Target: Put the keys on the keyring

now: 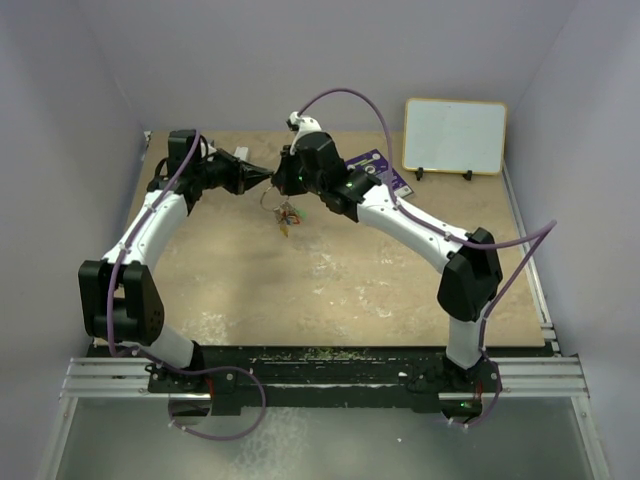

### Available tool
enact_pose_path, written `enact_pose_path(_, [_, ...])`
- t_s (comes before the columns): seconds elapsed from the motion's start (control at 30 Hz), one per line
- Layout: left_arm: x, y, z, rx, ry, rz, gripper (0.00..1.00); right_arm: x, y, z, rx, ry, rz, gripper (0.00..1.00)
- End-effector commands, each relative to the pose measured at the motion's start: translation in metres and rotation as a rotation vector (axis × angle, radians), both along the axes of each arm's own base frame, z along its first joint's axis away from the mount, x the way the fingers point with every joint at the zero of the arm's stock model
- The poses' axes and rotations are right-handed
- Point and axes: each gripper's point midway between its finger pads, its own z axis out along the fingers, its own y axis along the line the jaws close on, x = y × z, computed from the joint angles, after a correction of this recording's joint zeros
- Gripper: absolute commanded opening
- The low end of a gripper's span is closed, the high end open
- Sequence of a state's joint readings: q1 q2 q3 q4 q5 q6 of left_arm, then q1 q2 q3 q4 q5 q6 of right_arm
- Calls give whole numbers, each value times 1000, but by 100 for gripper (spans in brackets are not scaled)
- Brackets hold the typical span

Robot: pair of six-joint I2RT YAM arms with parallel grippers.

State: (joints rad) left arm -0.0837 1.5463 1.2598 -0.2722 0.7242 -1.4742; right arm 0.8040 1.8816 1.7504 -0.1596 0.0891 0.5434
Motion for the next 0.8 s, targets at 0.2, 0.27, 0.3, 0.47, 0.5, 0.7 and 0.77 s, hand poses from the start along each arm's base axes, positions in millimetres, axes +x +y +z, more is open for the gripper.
enact_pose_path(0.2, [-18,-27,54,-110,-64,-114,4,0,17,-21,11,62,52,0])
enact_pose_path(0.27, [-18,-27,55,-112,-65,-116,4,1,17,-21,12,60,51,0])
enact_pose_path(0.3, [-18,-27,55,-112,-65,-116,4,1,17,-21,11,59,52,0])
enact_pose_path(0.47, [-19,-29,56,-117,-64,-118,4,3,20,-17,14,47,59,0])
enact_pose_path(0.5, [-19,-29,55,-116,-64,-119,4,4,20,-16,13,45,56,0])
enact_pose_path(0.7, [-20,-29,52,-112,-68,-122,4,-1,10,-7,25,23,43,0])
enact_pose_path(0.77, [-18,-28,47,-106,-66,-115,4,-10,-1,1,41,3,33,0])
